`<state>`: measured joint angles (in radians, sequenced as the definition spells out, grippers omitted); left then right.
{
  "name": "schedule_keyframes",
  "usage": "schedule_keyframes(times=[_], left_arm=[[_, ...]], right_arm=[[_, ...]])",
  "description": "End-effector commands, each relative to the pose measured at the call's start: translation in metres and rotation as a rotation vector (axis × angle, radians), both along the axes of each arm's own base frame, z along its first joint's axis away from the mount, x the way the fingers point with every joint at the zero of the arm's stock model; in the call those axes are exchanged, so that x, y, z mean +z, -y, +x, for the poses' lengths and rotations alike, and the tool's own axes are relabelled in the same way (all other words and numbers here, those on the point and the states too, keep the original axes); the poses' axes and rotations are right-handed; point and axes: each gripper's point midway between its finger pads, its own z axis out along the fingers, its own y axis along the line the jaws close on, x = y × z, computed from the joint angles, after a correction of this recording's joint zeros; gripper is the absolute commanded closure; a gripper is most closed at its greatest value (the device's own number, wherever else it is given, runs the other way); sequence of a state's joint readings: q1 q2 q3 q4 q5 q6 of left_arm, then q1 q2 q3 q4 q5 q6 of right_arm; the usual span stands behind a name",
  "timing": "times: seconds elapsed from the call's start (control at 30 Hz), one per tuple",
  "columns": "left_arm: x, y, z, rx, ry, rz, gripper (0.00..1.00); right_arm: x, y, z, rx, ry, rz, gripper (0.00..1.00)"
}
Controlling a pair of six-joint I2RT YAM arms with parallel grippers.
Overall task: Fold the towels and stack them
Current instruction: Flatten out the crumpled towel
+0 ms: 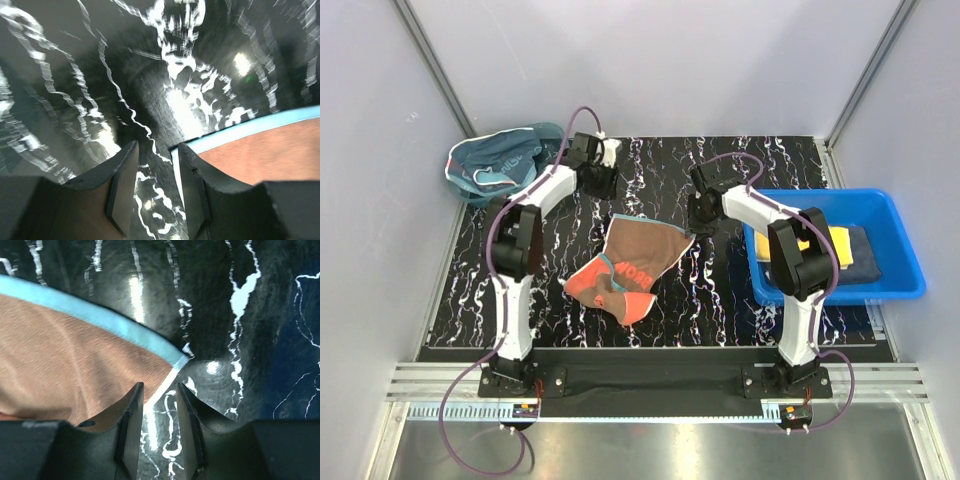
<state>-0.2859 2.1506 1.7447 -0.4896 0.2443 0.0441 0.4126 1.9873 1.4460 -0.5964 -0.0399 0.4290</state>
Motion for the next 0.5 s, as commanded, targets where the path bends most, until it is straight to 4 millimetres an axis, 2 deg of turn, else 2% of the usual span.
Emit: schedule_keyframes(times=[0.0, 0.07, 0.13, 0.17, 0.3, 0.47], left_arm=[[-0.004, 0.008, -0.005, -0.119, -0.025, 0.001, 0.58], [-0.016, 0.008, -0.007, -0.151, -0.058, 0.002, 0.57], [-0.017, 0.012, -0.004, -0.171, -0.069, 0.0, 0.57], [-0.028, 0.01, -0.009, -0.17, -0.112, 0.005, 0.57], [-0.028, 0.017, -0.014, -0.197, -0.135, -0.034, 0.57], [-0.033, 0.016, -0.017, -0.179, -0.157, -0.034, 0.57]], right_arm=[[0.002, 0.005, 0.017, -0.049, 0.055, 0.003, 0.61], [-0.003, 0.008, 0.016, -0.052, 0.046, -0.004, 0.61], [-0.006, 0.009, 0.015, -0.053, 0.044, -0.004, 0.61], [-0.008, 0.01, 0.014, -0.055, 0.038, -0.005, 0.6], [-0.011, 0.014, 0.012, -0.066, 0.03, -0.007, 0.58], [-0.02, 0.018, 0.01, -0.076, 0.014, -0.013, 0.56]])
